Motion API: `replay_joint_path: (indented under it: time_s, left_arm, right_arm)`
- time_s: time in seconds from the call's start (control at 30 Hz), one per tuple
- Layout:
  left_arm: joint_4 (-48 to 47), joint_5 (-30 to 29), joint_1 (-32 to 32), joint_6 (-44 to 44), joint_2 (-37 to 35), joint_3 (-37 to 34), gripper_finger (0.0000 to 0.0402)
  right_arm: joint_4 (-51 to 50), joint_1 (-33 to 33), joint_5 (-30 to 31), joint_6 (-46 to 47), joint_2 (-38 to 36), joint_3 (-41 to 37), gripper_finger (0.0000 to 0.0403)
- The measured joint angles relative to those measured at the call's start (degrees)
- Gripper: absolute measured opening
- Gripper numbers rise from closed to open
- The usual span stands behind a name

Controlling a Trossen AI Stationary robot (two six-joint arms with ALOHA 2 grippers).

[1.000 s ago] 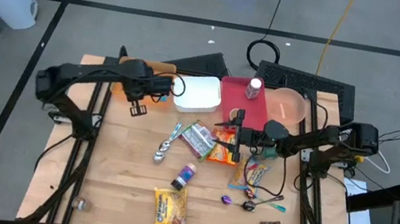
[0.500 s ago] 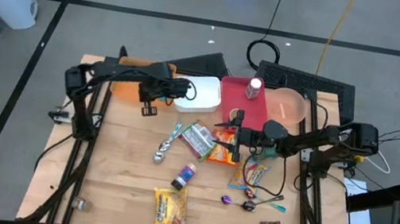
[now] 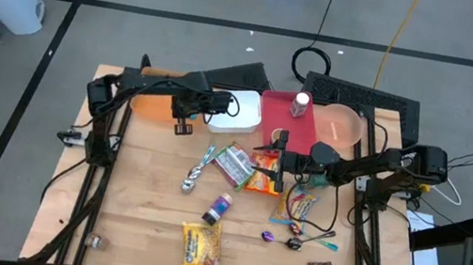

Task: Pick & Place Food Item
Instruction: Put the top left purple spoon into the orange bin

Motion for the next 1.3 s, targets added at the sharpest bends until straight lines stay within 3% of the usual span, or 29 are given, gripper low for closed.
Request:
replay_joint_path:
  time_s: [0.7, 0.93, 1.17, 1.3]
  left_arm:
    - [0.03, 2.78, 0.91, 0.18, 0.0, 0.0, 0.0004]
    - [0.07, 3.21, 0.91, 0.2, 0.0, 0.0, 0.0028]
    - [0.28, 4.27, 0.91, 0.26, -0.02, 0.0, 0.0006]
    - [0.44, 4.26, 0.91, 0.0, -0.02, 0.0, 0.0027]
  right_arm:
    - [0.05, 0.02, -0.02, -0.02, 0.0, 0.01, 0.0251]
    - [0.05, 0.02, -0.02, 0.0, 0.0, 0.01, 0.0251]
    - [0.05, 0.02, -0.02, 0.0, 0.0, 0.01, 0.0251]
    - [0.05, 0.02, -0.02, 0.0, 0.0, 0.01, 0.0251]
